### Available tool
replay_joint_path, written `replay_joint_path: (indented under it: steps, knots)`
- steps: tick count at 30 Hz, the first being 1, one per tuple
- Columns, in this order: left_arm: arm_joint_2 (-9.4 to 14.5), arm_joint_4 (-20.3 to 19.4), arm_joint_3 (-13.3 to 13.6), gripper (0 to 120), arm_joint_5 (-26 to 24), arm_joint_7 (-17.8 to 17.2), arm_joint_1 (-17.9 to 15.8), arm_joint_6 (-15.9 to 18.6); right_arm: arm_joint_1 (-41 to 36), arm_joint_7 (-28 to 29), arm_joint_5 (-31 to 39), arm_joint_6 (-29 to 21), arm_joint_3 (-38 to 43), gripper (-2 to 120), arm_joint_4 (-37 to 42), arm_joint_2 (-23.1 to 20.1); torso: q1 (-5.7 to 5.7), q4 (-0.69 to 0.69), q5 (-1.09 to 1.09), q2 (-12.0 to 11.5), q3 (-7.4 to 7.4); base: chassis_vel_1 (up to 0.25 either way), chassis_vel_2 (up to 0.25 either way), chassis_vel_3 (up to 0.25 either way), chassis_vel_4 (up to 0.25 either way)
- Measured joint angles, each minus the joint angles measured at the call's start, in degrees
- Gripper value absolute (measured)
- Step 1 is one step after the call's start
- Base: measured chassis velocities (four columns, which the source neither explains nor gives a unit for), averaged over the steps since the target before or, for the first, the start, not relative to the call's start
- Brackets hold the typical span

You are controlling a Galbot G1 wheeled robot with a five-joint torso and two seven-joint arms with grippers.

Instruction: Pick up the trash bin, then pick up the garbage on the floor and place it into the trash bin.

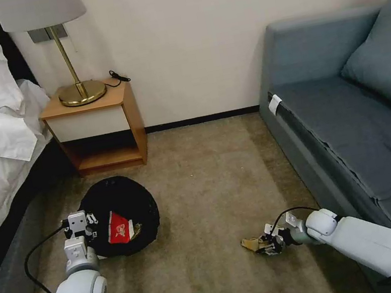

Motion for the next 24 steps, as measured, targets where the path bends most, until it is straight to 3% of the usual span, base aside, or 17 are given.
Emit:
replay_joint_path:
  steps: [8,15,24]
  knots:
    - [0.3,0.7,-0.6,4,-0.5,0.3,-0.6,-0.2,0.1,-0.8,-0.3,0.7,0.3,0,-0.5,0.5,0.0,0.0,0.0,0.0,0.0,0.0,0.0,0.0,0.0]
    - [0.6,1.3,-0.6,4,-0.6,0.8,-0.7,-0.2,0.2,-1.7,-1.0,1.9,3.0,0,-0.8,1.8,0.0,0.0,0.0,0.0,0.01,0.0,0.0,0.0,0.0]
    - [0.3,1.4,0.0,4,-0.5,1.0,-0.7,-0.5,4.8,-1.7,-0.5,2.5,9.3,0,2.1,8.8,0.0,0.0,0.0,0.0,0.01,0.0,0.0,0.0,0.0]
